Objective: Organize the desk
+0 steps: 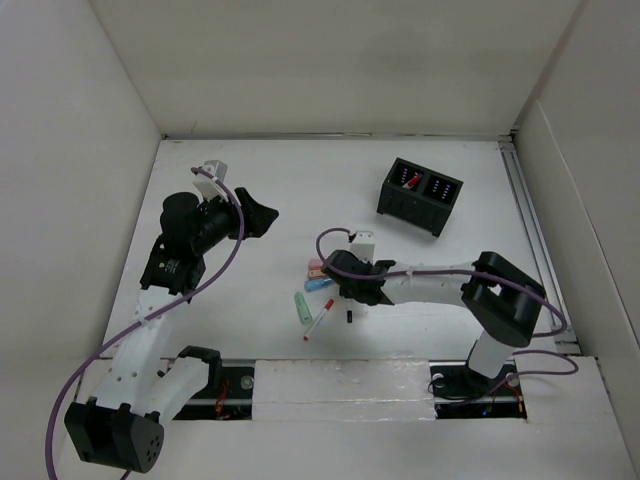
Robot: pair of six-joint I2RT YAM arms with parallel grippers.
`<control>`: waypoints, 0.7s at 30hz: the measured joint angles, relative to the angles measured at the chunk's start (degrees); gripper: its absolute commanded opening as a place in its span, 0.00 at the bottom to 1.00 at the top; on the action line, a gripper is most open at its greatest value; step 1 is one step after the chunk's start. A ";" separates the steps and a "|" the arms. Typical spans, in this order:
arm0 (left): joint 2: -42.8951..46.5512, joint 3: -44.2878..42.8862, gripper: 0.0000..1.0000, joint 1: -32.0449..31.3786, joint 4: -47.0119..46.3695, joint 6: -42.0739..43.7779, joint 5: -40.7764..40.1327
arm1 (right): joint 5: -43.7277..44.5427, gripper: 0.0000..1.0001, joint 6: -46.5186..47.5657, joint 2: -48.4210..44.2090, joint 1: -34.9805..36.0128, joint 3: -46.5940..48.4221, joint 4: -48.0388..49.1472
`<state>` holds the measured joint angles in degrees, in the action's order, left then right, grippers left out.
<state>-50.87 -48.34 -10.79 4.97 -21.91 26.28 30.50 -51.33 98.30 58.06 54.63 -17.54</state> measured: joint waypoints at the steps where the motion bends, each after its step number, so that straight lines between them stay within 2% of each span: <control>1: 0.00 0.00 0.62 0.00 0.00 0.00 0.00 | 0.04 0.00 -0.11 -0.42 -0.26 -0.42 0.13; 6: 0.00 0.00 0.62 0.00 0.00 0.00 0.02 | 1.03 0.00 0.13 -6.25 -3.98 -4.76 -0.74; 13: 0.00 0.00 0.62 0.00 0.00 0.00 0.24 | 1.27 0.00 4.66 -19.67 -12.55 -3.54 1.81; 21: 0.00 0.00 0.62 0.00 -0.07 -0.07 1.14 | 3.96 0.00 11.56 -17.51 -28.37 8.94 10.27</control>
<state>-50.87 -48.34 -10.79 4.91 -21.98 27.42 34.46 -39.77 80.79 29.69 63.57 -7.27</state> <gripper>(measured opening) 0.623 0.162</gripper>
